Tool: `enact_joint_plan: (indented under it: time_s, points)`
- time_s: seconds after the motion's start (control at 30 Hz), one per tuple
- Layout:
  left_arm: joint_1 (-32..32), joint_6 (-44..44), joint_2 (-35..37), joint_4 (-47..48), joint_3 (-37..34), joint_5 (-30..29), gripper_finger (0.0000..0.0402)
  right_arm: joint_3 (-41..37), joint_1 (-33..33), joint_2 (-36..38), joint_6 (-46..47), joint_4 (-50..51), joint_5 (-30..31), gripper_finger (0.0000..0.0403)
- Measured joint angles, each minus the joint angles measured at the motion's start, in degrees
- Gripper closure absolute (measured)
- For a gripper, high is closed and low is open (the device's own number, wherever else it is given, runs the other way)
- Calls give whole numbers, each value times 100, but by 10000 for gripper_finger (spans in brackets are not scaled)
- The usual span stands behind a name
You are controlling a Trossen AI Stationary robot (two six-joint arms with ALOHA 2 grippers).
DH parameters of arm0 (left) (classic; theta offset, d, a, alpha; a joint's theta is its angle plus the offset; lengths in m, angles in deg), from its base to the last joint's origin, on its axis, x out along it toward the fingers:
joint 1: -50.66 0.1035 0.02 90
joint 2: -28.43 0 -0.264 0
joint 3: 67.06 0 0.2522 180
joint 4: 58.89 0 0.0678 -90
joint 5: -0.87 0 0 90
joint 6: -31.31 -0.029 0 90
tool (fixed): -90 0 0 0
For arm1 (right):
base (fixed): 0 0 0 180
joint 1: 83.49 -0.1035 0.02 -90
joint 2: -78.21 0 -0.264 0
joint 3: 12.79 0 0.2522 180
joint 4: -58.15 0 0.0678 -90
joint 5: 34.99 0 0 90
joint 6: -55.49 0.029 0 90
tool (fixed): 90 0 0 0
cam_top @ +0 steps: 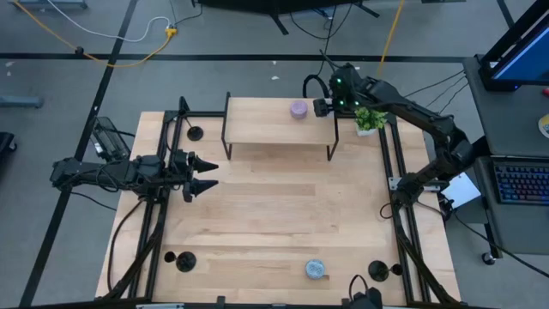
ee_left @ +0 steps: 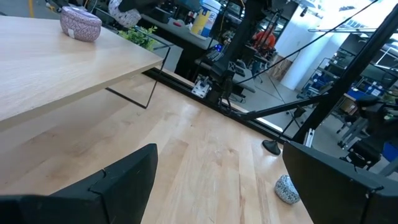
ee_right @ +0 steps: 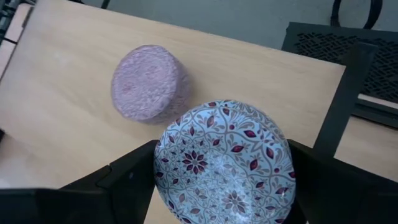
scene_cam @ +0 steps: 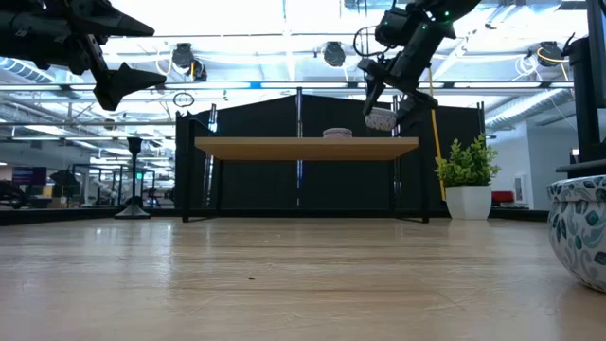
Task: Pick & Place candle stick holders
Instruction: Put the white patterned scented candle on the shelf
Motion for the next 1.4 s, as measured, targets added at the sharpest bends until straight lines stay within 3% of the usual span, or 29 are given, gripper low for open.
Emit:
enact_joint_plan:
  time_s: [1.4]
  points:
    - [2,-15,1,-2,0,-109,50,2,-54,-532,155,-284,-2,78]
